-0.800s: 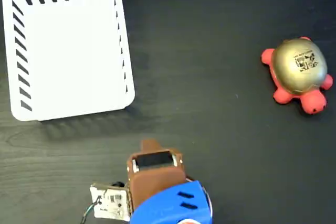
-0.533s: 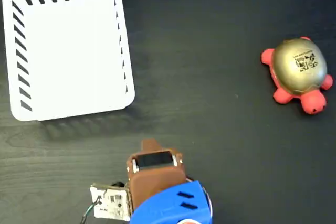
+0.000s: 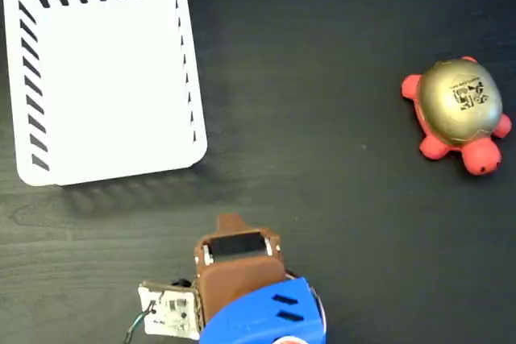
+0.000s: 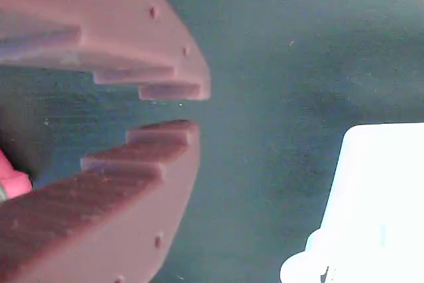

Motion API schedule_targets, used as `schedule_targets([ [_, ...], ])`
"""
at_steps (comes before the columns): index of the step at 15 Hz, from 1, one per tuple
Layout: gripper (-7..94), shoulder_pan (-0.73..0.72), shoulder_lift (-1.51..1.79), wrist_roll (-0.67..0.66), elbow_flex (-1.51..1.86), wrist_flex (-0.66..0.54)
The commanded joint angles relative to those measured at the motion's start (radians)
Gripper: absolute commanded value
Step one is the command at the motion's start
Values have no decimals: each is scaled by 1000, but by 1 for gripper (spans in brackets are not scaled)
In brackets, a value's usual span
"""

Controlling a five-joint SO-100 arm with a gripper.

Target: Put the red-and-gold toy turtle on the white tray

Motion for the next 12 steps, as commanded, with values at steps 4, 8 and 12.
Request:
schedule_targets([
  [4,0,-31,9,3,-11,5],
  [8,0,-35,-71,91,-25,-80],
  [12,0,118,-583,247,-399,-138],
])
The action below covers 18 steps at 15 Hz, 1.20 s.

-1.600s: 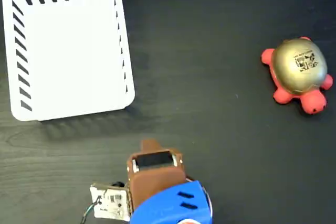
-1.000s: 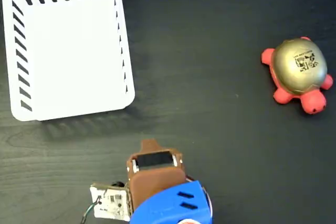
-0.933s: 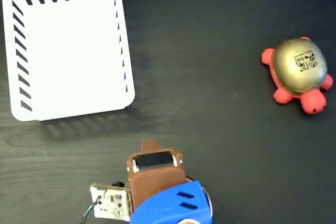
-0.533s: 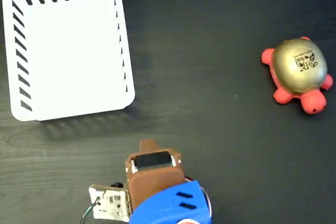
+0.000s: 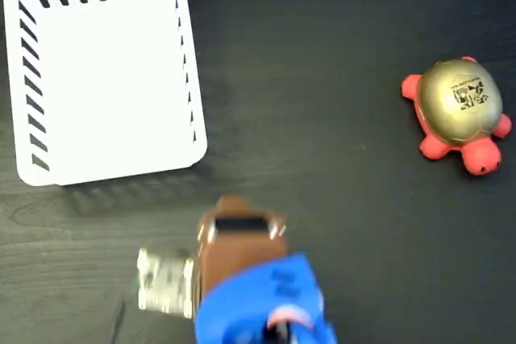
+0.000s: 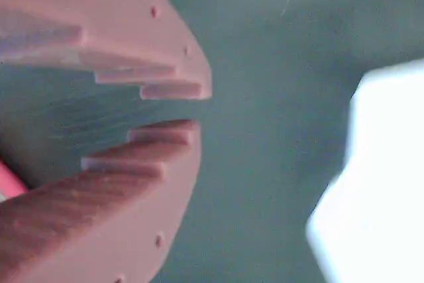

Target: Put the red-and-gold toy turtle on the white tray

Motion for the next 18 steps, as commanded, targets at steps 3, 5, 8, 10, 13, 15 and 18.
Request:
schedule_targets([
  [3,0,213,-480,176,-474,115],
  [5,0,301,-609,212,-664,230],
  [8,0,367,-813,261,-913,370],
  [10,0,417,-939,288,-1034,423],
  [13,0,517,-1106,281,-1193,446],
  [15,0,588,-1206,261,-1304,448],
  [18,0,663,-1344,224,-1437,448],
])
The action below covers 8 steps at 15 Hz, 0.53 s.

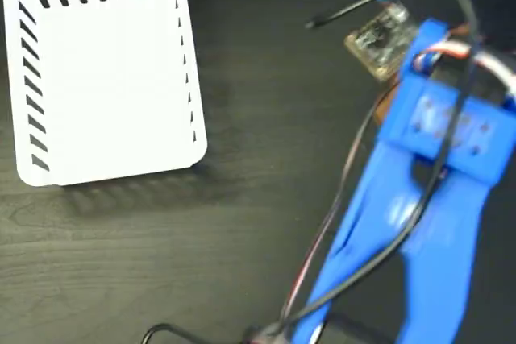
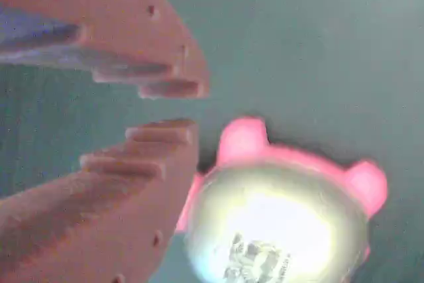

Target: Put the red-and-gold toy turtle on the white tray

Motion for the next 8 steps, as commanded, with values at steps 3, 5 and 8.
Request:
schedule_targets([
  [3,0,101,-107,-48,-222,46],
  [5,0,127,-175,-67,-319,83],
  [8,0,140,-267,-69,-439,115],
])
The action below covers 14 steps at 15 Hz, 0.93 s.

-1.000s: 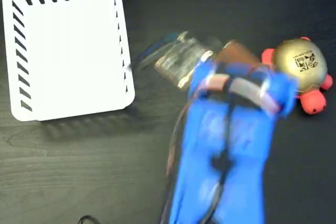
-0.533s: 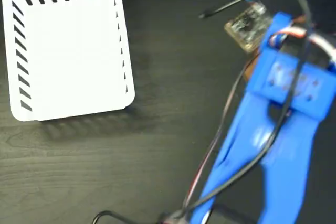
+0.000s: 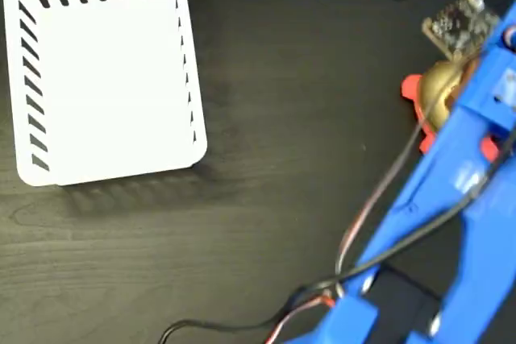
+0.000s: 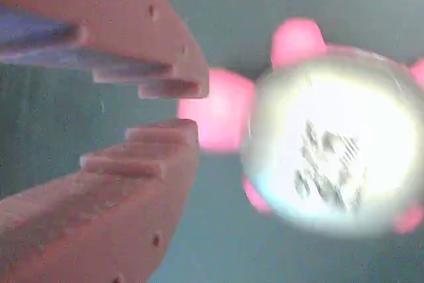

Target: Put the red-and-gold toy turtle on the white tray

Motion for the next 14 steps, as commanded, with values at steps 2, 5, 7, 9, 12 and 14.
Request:
schedule_targets([
  [2,0,21,-55,23,-155,23],
  [5,0,12,-126,35,-215,23],
  [7,0,0,-152,48,-215,25],
  [9,0,-8,-178,80,-224,25],
  [12,0,-15,-202,141,-264,40],
  [14,4,-21,-212,160,-281,54],
])
